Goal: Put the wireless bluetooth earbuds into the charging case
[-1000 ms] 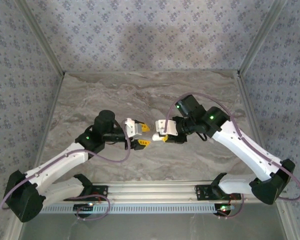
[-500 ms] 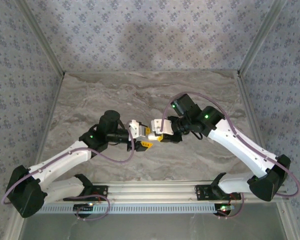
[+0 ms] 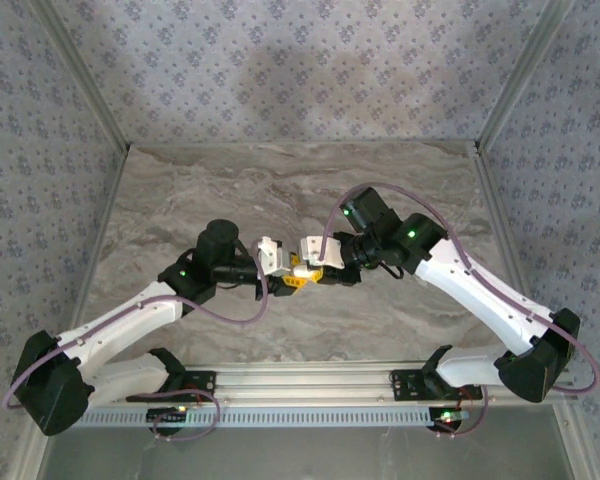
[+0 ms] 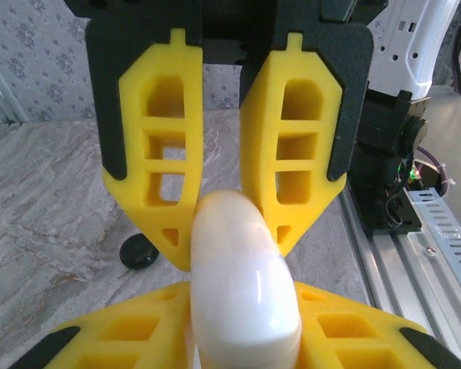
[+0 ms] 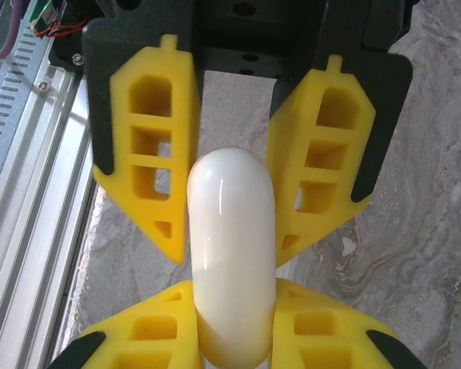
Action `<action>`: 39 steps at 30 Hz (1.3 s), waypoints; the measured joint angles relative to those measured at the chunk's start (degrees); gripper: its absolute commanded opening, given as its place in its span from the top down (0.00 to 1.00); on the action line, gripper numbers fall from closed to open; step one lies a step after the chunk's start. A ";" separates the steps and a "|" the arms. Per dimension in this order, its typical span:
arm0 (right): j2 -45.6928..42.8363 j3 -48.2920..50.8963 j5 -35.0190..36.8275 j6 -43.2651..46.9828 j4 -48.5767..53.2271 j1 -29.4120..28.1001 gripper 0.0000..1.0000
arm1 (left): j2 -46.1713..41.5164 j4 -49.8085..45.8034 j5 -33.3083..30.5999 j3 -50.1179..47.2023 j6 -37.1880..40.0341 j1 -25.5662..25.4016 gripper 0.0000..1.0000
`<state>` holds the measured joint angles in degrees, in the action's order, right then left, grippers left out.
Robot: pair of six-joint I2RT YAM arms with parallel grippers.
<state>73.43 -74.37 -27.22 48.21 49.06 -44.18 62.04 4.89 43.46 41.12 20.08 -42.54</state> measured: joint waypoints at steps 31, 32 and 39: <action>-3.39 4.61 -6.64 -8.61 -6.19 6.58 0.58 | -0.11 1.73 -1.95 -0.13 -0.42 0.00 0.83; -3.65 5.05 -7.28 -9.03 -6.71 7.08 0.59 | -0.11 1.79 -2.12 -0.13 -0.42 0.00 0.83; -5.60 6.03 -8.92 -11.43 -11.54 10.27 0.58 | -0.11 0.83 -1.60 -0.42 -0.39 -0.35 0.83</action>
<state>67.83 -68.34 -36.14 36.77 37.52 -33.91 61.93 5.72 41.87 40.71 19.68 -42.89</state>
